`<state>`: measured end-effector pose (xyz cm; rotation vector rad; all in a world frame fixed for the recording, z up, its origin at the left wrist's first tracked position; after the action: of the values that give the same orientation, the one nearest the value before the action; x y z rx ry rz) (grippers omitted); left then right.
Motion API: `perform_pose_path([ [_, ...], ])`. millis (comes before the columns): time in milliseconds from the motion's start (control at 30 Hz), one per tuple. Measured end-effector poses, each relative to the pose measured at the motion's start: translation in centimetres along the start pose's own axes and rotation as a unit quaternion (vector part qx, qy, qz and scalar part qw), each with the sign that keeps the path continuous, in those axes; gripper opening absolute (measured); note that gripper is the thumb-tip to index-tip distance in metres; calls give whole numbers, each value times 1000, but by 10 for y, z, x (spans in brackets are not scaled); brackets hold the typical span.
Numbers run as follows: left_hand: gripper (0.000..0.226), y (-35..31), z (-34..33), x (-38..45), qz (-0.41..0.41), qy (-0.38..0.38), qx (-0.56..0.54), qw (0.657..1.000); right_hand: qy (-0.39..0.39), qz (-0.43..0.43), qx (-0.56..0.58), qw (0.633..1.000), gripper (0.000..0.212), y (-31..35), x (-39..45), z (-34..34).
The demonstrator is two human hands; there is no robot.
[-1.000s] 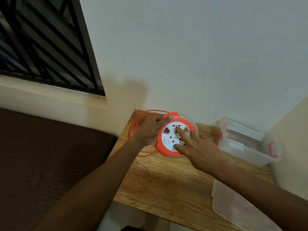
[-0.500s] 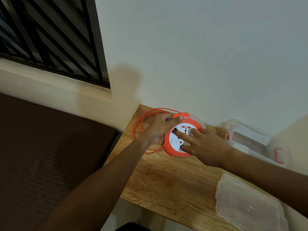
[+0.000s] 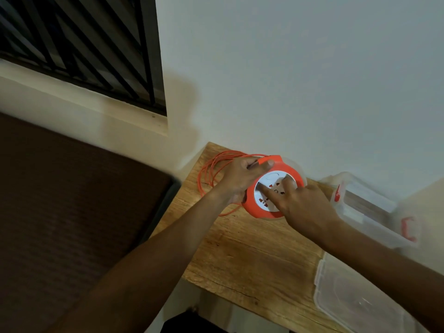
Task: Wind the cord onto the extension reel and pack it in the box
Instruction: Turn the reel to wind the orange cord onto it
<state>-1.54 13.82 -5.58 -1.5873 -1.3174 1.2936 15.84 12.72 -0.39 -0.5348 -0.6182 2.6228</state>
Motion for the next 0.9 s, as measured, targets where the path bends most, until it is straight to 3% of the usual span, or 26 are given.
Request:
perform_pose_path([
  [100,22,1,-1,4,5,-12,-2,1000,-29,-54,9,998,76,0,2,3],
  [400,42,-1,-14,3,14,-29,-3,999,-61,-129,92,986,79,-1,-8,-2],
  [500,43,0,-18,5,22,-34,6,999,-65,-87,38,993,73,-8,-20,-1],
  [667,43,-4,-22,5,35,-40,18,998,-97,53,24,994,46,-21,-36,-18],
  [900,67,-13,-21,-2,7,-4,89,996,-116,73,47,989,42,-26,-39,-31],
])
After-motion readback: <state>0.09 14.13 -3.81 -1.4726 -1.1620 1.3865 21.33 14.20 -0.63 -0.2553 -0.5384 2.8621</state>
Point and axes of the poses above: each hand's wrist, its own x-axis towards the middle knuckle, its own z-axis out of the back of the hand, y = z × x, the point moved 1 cm from there along x, towards the middle knuckle, and after that the axes turned 12 degrees about z, right-handed, at the moved point
